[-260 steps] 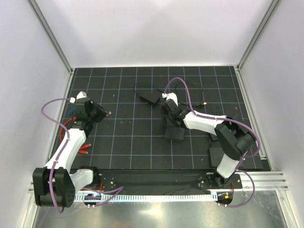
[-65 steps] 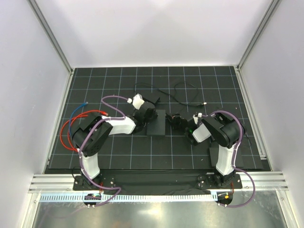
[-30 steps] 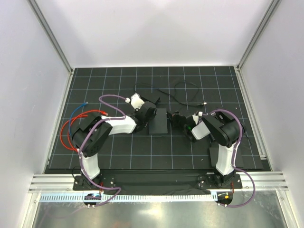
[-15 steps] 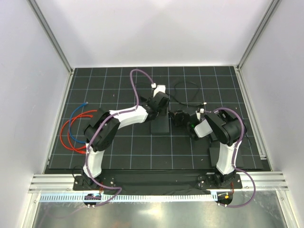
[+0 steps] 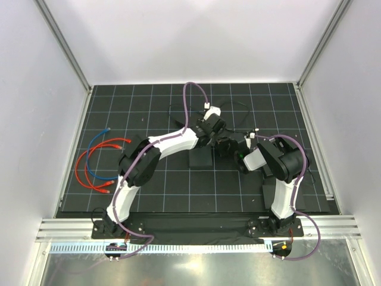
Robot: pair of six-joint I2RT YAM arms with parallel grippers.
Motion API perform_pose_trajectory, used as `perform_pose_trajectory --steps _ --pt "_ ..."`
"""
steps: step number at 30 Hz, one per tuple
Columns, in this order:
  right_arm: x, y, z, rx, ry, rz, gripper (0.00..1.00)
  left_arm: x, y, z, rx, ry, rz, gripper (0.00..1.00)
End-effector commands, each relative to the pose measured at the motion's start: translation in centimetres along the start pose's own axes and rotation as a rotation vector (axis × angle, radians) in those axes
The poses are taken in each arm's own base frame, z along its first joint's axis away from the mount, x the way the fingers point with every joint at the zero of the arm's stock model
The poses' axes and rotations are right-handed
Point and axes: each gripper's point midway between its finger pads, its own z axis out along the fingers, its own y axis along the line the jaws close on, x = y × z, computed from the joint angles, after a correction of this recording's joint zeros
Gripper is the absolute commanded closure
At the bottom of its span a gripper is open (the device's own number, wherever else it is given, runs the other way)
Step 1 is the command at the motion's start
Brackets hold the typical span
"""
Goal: Pull the plug from the switch port
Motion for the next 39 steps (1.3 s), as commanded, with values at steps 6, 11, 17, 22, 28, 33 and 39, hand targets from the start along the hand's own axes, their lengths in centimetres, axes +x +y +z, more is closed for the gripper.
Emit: perform_pose_trajectory --steps 6,11,17,22,28,33,39 --pt "-0.5 -8.4 -0.6 0.263 -0.011 -0.114 0.99 -0.8 0.3 0.6 -0.082 0.024 0.041 0.43" --pt "-0.4 -8.6 -0.6 0.261 -0.007 -0.107 0.99 -0.7 -0.4 1.0 -0.063 0.033 0.034 0.43" --pt "-0.4 -8.7 -0.7 0.258 -0.005 -0.108 0.99 0.2 0.4 2.0 -0.083 0.075 0.024 0.42" --pt "-0.5 -8.7 -0.7 0.257 -0.011 -0.101 0.99 0.8 1.5 2.9 -0.111 0.130 0.003 0.44" --pt "-0.6 -8.0 -0.6 0.247 -0.023 -0.075 0.99 2.0 2.7 3.8 -0.162 0.186 0.003 0.45" --pt "-1.2 -7.7 -1.0 0.250 -0.054 -0.072 0.99 2.4 3.5 4.2 -0.207 0.222 0.027 0.48" --pt "-2.0 -6.9 -1.2 0.254 -0.088 -0.067 0.99 2.8 4.9 4.1 -0.214 0.230 -0.003 0.52"
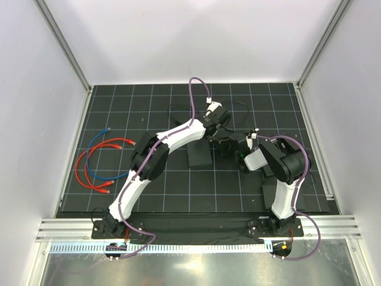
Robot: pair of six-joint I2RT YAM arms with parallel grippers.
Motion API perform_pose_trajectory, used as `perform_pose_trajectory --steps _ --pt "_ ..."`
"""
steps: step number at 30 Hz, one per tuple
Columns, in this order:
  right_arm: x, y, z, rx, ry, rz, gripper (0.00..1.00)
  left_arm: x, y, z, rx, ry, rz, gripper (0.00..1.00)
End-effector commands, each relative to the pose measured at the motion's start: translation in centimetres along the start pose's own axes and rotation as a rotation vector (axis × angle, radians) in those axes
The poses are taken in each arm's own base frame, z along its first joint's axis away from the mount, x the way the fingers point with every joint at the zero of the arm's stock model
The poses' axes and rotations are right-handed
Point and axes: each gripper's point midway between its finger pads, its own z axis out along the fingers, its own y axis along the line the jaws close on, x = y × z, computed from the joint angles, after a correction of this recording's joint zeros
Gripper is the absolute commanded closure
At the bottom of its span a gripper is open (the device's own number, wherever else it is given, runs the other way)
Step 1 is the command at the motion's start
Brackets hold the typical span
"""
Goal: Pull the plug from the switch port
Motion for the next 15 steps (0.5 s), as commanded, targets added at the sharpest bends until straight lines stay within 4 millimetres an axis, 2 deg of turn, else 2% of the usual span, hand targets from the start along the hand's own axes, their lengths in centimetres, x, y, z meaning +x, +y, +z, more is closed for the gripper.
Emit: perform_pose_trajectory --steps 1,5,6,7,8,10,13,15 --pt "-1.8 -6.8 -0.9 0.242 -0.069 -0.078 0.99 3.4 4.2 2.2 -0.101 0.113 0.006 0.52" --pt "-2.0 -6.4 -0.9 0.231 -0.060 -0.122 0.99 3.2 4.3 1.8 -0.085 0.098 -0.007 0.51" --pt "-2.0 -6.3 -1.1 0.226 -0.055 -0.153 0.99 2.3 3.9 1.2 -0.060 0.071 -0.023 0.50" --pt "-1.9 -6.1 -1.1 0.219 -0.047 -0.172 0.99 3.1 4.0 1.3 -0.054 0.081 -0.019 0.50" --pt "-2.0 -6.1 -1.3 0.215 -0.046 -0.193 0.99 2.4 3.7 1.1 -0.031 0.053 -0.034 0.49" --pt "-2.1 -5.2 -1.6 0.189 -0.044 -0.246 0.99 2.7 3.6 0.2 0.009 0.042 -0.037 0.49" --pt "-2.1 -3.6 -2.2 0.158 -0.018 -0.355 0.99 2.0 3.5 -0.8 0.058 -0.028 -0.067 0.48" --pt "-2.0 -1.8 -2.4 0.141 -0.008 -0.421 0.99 1.6 3.6 -1.5 0.076 -0.057 -0.080 0.47"
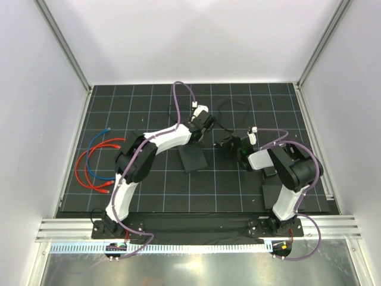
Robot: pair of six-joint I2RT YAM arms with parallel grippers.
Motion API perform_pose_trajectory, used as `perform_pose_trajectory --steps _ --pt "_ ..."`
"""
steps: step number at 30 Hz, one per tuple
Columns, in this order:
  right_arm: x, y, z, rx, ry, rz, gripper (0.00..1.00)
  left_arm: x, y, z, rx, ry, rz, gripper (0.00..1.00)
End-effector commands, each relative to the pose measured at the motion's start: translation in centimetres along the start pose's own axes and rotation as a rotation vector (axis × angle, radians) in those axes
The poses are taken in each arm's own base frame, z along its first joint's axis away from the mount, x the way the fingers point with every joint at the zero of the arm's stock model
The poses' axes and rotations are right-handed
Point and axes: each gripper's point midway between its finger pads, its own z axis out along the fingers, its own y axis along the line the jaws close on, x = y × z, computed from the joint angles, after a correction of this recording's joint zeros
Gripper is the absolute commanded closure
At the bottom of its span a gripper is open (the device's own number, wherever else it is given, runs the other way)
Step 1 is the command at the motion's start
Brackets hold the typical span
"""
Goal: Pull the plug from the switch port
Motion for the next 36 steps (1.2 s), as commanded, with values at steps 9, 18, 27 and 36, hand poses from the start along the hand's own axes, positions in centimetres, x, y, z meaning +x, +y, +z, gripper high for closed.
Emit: perform_pose_trajectory --steps 9,18,27,36 --pt "-3.4 6.2 -2.6 0.088 0.036 -0.609 0.94 -1.8 0.8 -5.5 0.163 -0.200 -0.085 0.39" --pt "-4.5 7.5 0.2 0.179 0.189 -0.817 0.89 -4.3 3.9 -9.4 0.110 -0.411 -0.196 0.37" --pt "-5.3 9.0 5.2 0.196 0.214 -0.955 0.84 -3.1 6.9 -9.7 0.001 -0.439 -0.218 0.34" --pt "-7.3 9.0 6.9 0.260 0.156 -1.055 0.78 -3.1 5.7 -8.7 0.020 -0.404 -0.188 0.33"
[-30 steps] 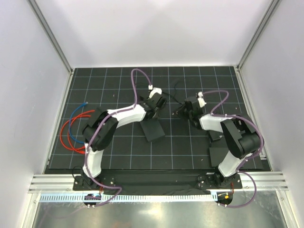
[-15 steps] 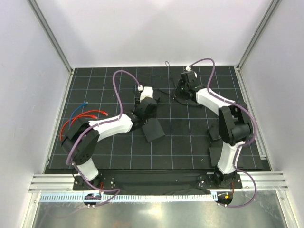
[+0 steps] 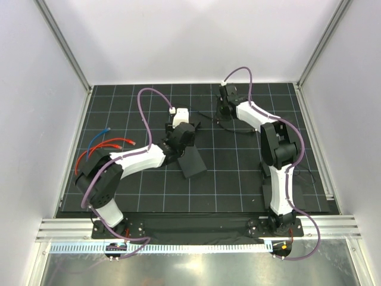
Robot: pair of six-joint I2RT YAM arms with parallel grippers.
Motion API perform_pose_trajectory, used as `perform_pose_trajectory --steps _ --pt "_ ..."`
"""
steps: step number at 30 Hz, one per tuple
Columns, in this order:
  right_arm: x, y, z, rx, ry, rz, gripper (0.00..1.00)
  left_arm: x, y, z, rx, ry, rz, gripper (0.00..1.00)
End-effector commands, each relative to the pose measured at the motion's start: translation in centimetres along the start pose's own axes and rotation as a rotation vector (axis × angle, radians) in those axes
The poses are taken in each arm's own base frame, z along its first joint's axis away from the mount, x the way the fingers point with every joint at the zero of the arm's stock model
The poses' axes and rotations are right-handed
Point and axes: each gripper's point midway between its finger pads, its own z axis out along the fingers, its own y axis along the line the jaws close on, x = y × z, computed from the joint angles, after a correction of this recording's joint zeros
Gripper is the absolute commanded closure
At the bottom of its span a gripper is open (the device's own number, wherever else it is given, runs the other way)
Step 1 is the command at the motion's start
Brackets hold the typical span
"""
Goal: Pull the plug from the switch port
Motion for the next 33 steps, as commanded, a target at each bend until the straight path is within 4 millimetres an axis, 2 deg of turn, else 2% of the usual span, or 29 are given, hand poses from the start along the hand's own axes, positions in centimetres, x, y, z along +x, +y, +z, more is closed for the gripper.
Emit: perform_pose_trajectory --steps 1,9,21,25,26,29,33 --pt "-2.4 -0.1 -0.4 0.032 -0.051 -0.065 0.77 -1.8 -0.7 0.3 -0.003 -0.046 -0.025 0.34" --pt "-1.6 -0.3 0.9 0.032 -0.019 -0.091 0.71 -2.0 -0.1 -0.2 -0.009 -0.067 -0.043 0.34" --pt "-0.1 -0.7 2.7 0.039 0.026 -0.106 0.69 -1.8 -0.2 -0.2 -0.004 -0.060 -0.039 0.34" --pt "0.4 -1.1 3.6 0.064 0.043 -0.106 0.79 -1.8 -0.1 -0.2 -0.005 -0.060 -0.040 0.33" --pt "0.5 -1.0 3.7 0.064 0.044 -0.105 0.86 -1.9 -0.1 -0.3 -0.004 -0.062 -0.041 0.33" --pt "0.7 -1.0 4.1 0.103 0.034 -0.116 0.99 -1.8 -0.1 -0.3 -0.006 -0.061 -0.042 0.33" --pt "-0.6 -0.2 4.3 0.123 -0.037 -0.099 0.99 -1.8 0.2 -0.4 -0.013 -0.068 -0.051 0.33"
